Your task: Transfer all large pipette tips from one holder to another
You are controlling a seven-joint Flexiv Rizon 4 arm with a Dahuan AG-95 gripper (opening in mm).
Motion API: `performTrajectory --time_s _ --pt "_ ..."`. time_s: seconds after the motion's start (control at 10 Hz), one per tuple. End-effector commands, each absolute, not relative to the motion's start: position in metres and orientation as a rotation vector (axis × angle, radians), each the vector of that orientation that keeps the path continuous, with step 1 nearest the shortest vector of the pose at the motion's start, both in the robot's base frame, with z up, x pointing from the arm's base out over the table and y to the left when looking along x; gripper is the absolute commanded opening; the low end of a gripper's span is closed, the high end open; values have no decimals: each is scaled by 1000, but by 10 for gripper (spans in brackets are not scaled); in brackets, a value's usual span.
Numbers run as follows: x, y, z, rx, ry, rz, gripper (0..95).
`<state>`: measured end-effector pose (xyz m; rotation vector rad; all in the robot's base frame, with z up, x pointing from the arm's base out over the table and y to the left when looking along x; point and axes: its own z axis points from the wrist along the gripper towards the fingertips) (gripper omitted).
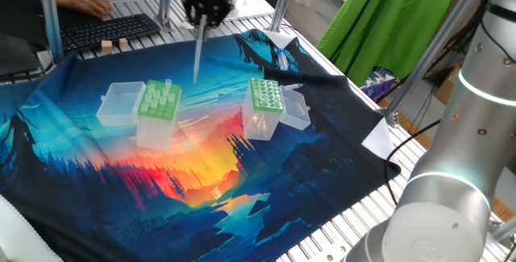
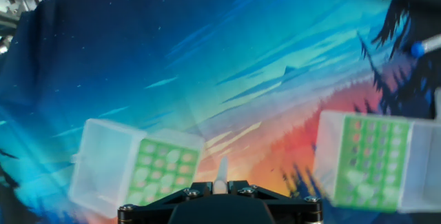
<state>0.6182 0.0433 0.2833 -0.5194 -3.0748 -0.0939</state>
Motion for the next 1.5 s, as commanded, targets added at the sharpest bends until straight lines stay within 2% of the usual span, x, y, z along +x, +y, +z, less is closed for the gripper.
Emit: performTrajectory --time_s 0.1,1.5 --pt "624 34 279 -469 -3080 -94 0" --pt "624 34 279 -361 -3107 -106 0"
